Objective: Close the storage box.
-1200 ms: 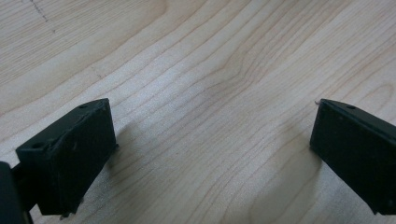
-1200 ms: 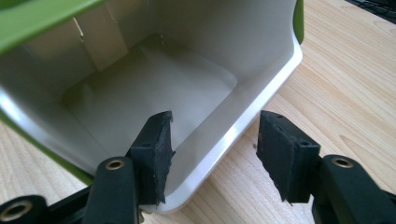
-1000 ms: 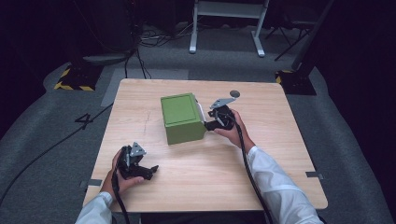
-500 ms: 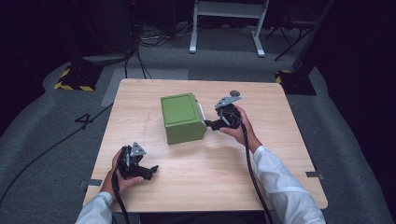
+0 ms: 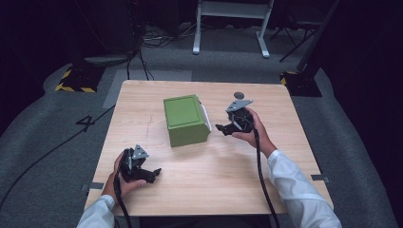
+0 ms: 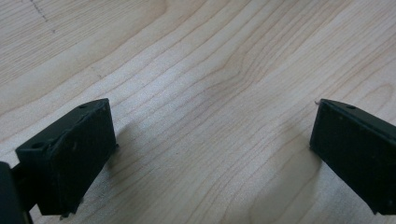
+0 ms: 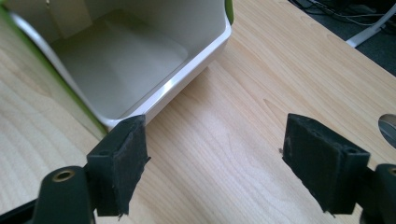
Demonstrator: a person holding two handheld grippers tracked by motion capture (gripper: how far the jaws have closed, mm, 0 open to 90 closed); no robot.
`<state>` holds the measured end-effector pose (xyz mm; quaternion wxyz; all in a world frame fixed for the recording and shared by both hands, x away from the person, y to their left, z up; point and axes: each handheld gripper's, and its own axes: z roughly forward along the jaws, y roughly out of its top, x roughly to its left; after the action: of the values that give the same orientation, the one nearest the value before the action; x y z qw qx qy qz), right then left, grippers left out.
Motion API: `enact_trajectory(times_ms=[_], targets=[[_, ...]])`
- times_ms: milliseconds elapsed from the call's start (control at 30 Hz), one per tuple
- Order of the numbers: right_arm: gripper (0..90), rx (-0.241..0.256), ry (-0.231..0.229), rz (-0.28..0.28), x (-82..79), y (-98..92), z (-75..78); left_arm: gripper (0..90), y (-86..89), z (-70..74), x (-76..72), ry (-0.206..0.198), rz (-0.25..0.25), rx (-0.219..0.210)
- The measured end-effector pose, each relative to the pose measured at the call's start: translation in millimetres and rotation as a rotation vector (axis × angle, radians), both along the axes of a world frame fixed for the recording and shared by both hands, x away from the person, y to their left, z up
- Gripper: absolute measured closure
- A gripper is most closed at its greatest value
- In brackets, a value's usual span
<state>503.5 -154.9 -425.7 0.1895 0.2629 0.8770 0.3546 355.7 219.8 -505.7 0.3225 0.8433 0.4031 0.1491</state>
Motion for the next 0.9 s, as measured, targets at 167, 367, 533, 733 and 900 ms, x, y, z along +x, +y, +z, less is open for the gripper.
enact_trajectory(times_ms=[167, 367, 533, 733, 900], targets=[[21.9, -0.014, -0.001, 0.013, -7.1, -6.4, 5.2, 0.4, 0.0, 0.0, 0.0, 0.0, 0.0, 0.0], [21.8, -0.04, -0.003, 0.014, -15.1, -17.1, 9.7, 0.4, 0.1, 0.1, 0.4, -0.003, -0.003, 0.003], [20.9, -0.062, -0.008, 0.026, -23.9, -25.9, 11.2, 0.4, -0.2, 0.0, 0.3, 0.001, -0.002, -0.002], [20.7, -0.068, -0.003, 0.029, -31.5, -37.6, 9.9, 0.4, -0.2, 0.0, 0.3, 0.001, -0.002, -0.002], [20.6, -0.088, -0.01, 0.033, -41.0, -49.8, 8.4, 0.4, -0.1, 0.0, 0.3, 0.0, -0.002, 0.0]])
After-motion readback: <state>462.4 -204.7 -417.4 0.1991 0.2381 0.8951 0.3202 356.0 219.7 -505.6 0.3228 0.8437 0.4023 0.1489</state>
